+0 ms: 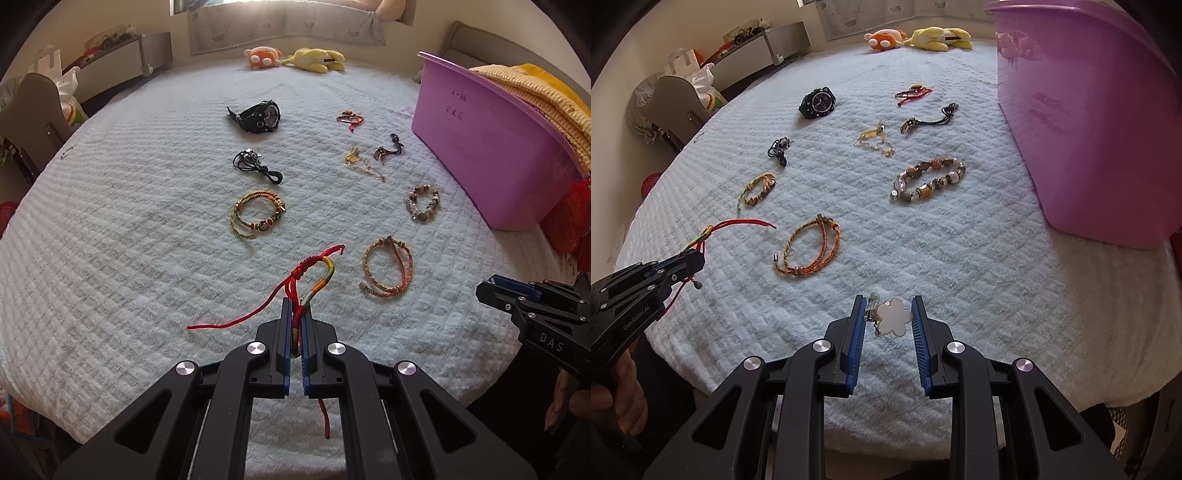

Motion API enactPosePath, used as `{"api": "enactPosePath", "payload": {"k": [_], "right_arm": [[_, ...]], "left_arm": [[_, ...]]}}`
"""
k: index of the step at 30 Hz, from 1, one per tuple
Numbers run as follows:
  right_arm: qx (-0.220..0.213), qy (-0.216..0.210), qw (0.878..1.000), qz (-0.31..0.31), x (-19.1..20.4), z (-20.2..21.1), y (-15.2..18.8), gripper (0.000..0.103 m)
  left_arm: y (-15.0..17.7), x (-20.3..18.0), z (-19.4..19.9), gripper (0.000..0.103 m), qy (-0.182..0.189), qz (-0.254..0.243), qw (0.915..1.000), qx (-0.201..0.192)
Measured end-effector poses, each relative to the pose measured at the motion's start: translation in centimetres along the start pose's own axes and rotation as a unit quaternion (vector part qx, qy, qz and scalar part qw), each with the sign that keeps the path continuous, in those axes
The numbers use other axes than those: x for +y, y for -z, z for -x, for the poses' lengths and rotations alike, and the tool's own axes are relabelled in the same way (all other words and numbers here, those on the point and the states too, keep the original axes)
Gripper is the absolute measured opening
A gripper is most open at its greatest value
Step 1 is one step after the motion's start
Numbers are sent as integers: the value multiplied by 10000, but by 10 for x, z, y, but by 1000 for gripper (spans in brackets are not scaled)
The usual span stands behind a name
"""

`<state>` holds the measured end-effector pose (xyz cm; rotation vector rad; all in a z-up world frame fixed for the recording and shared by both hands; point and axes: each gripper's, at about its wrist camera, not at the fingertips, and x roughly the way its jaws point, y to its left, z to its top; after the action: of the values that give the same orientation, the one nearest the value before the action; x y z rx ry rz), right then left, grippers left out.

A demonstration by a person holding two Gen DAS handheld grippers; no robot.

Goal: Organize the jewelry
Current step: 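Carry the red bracelet with the left tool while the right tool carries the flower charm over the pink tub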

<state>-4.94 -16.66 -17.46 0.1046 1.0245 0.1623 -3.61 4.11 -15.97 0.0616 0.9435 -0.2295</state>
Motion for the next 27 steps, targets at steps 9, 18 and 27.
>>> {"api": "enactPosePath", "payload": {"k": [9,18,27], "right_arm": [[-462,-100,9989,31,0,48,-34,24],[-1150,-144,9932,-66,-21,116,-91,24],[-1642,208,9848,-521,-90,161,-140,24]], "left_arm": [[-40,-20,23,5,126,-125,9996,-223],[-113,-74,59,5,472,-503,9955,-650],[-192,-157,71,5,948,-1062,9837,-1098]]}}
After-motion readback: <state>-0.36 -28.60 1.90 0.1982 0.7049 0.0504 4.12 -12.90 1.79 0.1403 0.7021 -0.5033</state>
